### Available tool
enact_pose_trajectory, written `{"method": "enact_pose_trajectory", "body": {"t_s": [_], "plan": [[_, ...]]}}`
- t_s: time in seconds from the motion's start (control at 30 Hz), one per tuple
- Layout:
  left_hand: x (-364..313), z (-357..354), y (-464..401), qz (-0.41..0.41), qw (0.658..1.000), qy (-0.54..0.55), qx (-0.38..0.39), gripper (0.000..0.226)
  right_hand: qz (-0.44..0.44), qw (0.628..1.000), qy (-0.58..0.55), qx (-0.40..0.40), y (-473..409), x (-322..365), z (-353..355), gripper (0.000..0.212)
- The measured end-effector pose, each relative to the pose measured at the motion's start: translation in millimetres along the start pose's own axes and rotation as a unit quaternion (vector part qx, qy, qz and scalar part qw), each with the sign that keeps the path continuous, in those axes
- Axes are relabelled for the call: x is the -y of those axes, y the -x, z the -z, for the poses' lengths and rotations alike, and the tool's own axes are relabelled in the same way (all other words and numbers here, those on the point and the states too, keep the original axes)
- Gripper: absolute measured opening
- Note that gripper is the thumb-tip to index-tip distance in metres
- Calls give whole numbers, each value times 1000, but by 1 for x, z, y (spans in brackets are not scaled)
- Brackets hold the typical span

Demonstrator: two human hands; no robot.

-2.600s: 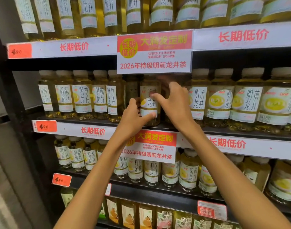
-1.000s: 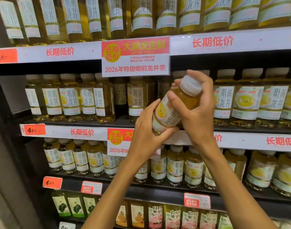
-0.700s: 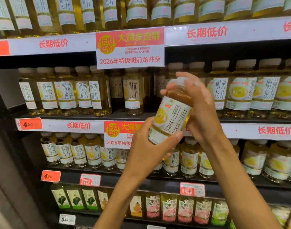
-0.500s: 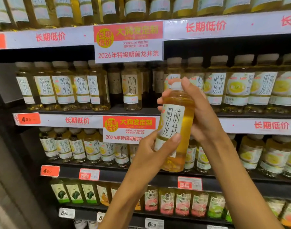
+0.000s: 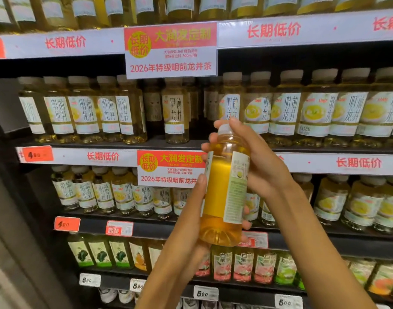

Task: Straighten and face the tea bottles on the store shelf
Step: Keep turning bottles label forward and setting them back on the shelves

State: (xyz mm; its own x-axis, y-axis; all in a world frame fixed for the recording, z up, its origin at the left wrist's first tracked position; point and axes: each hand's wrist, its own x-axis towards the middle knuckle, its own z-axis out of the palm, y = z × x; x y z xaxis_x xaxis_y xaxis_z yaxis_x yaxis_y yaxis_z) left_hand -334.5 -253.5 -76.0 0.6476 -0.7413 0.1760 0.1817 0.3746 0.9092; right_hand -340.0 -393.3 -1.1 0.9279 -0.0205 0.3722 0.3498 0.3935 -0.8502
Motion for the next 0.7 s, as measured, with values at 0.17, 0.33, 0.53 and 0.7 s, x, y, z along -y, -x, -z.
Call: {"method": "enact_pose_trajectory", "body": {"t_s": [0.17,0.33,0.53,0.7], "plan": [[-2,-1,-2,-79,974,-177,-116,56,90,980,158,-76,7,-4,-3,24],[-1,-7,-6,-82,986,-86,-114,58,124,967,198,-102,9,-3,-9,24],[4,-5,-1,39,992,100,67,71,59,997,40,19,9,7,-2,23],[4,-2,-8,-31,985,-160,-65,47,98,984,143,-38,13,3,4,11]]}}
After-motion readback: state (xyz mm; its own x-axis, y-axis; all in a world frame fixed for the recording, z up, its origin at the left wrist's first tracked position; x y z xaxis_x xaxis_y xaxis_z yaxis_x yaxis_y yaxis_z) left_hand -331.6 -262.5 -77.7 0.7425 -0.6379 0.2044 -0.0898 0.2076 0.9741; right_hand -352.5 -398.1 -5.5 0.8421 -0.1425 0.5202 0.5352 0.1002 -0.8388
